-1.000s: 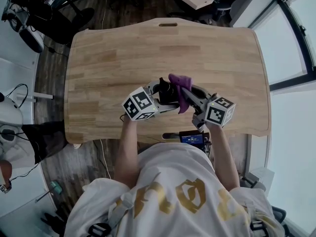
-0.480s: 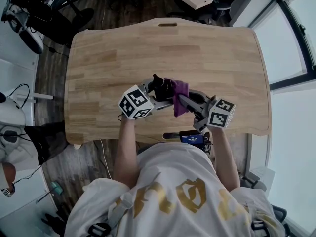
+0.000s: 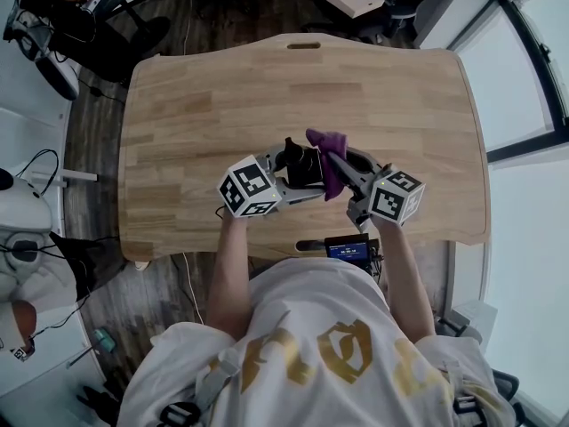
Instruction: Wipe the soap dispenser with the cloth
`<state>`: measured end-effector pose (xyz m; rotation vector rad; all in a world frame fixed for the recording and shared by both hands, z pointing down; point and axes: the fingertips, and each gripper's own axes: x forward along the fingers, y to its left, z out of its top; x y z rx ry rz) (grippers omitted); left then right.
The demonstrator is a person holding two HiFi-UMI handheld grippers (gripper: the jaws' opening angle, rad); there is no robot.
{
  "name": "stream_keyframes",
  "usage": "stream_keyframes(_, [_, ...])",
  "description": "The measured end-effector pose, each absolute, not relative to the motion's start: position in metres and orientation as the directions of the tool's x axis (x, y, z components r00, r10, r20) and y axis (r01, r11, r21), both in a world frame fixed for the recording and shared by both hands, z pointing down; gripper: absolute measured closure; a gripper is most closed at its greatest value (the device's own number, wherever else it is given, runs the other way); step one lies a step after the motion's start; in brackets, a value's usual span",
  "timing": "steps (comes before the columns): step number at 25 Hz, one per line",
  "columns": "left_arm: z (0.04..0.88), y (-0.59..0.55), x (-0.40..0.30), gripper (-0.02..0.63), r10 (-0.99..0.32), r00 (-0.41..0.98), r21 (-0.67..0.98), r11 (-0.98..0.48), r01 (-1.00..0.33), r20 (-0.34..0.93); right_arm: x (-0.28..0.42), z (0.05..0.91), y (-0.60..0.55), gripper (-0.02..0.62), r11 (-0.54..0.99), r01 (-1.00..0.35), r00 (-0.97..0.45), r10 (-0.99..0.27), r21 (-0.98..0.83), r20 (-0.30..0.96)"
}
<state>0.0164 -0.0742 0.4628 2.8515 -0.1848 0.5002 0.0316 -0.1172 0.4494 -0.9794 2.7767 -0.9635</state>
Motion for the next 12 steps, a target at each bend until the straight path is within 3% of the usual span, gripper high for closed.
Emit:
stream_keyframes(3, [0.463, -0.075, 0.014, 0.244, -0.087, 0.932, 0.209, -0.963, -0.169, 0.351, 0.030, 0.451, -0.118, 0.545, 0.609, -0.574, -0.791, -0.585, -0.547, 0.178])
stream_keyframes(12, [0.462, -0.085, 0.003, 0.244, -0.139, 0.928, 0.220, -0.949, -0.224, 0.346, 0.022, 0.445, -0.089, 0.545, 0.656, -0.454, -0.866, -0.486, -0.603, 0.123])
